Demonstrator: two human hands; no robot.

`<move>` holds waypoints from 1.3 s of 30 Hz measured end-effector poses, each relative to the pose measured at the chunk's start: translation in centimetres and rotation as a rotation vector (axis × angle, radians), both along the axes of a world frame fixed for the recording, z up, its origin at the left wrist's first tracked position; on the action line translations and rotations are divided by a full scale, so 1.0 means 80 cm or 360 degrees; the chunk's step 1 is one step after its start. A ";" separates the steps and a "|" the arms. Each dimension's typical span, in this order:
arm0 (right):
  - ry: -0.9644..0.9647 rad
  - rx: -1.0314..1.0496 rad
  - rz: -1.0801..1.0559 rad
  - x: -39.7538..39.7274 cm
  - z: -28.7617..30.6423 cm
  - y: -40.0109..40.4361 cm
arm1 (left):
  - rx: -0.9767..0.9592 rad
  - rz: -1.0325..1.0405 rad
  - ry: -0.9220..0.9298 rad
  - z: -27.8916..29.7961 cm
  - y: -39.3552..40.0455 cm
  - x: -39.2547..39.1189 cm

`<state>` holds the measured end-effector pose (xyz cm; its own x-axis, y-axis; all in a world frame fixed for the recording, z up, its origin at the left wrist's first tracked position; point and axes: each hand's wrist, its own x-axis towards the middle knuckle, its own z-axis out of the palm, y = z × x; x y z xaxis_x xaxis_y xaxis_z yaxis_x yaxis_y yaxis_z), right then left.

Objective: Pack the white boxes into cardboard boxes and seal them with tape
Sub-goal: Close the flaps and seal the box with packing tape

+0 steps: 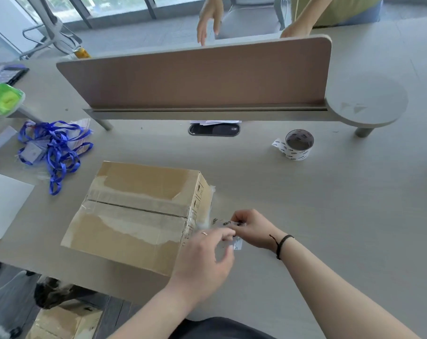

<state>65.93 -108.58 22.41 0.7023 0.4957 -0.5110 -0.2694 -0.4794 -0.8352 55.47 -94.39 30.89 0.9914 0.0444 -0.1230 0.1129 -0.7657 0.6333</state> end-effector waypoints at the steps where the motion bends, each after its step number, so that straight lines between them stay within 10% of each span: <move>1: 0.0019 0.0007 0.0001 0.002 0.001 -0.001 | -0.0159 0.0107 0.0213 -0.010 -0.002 -0.003; 6: 0.0109 0.0116 -0.0068 0.011 0.002 -0.005 | -0.1345 0.0967 0.1185 -0.035 -0.001 -0.010; 10: 0.0151 0.0134 -0.0048 0.011 0.000 -0.008 | -0.2205 0.1576 0.1128 -0.046 -0.001 -0.002; 25: 0.0170 0.0096 -0.0359 0.002 -0.001 -0.029 | -0.2429 0.1716 0.0816 -0.050 -0.002 0.001; 32: -0.0185 -0.1178 0.0015 -0.019 -0.027 -0.098 | -0.2407 0.1628 0.0783 -0.052 -0.003 -0.002; 39: -0.0437 -0.1388 0.0285 -0.042 -0.053 -0.085 | -0.2437 0.1717 0.0763 -0.051 -0.003 0.002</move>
<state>62.60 -115.38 18.19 0.8039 0.1276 -0.5810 0.0231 -0.9827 -0.1838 55.64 -94.61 26.84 0.5007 0.1274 -0.8562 0.4266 0.8244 0.3721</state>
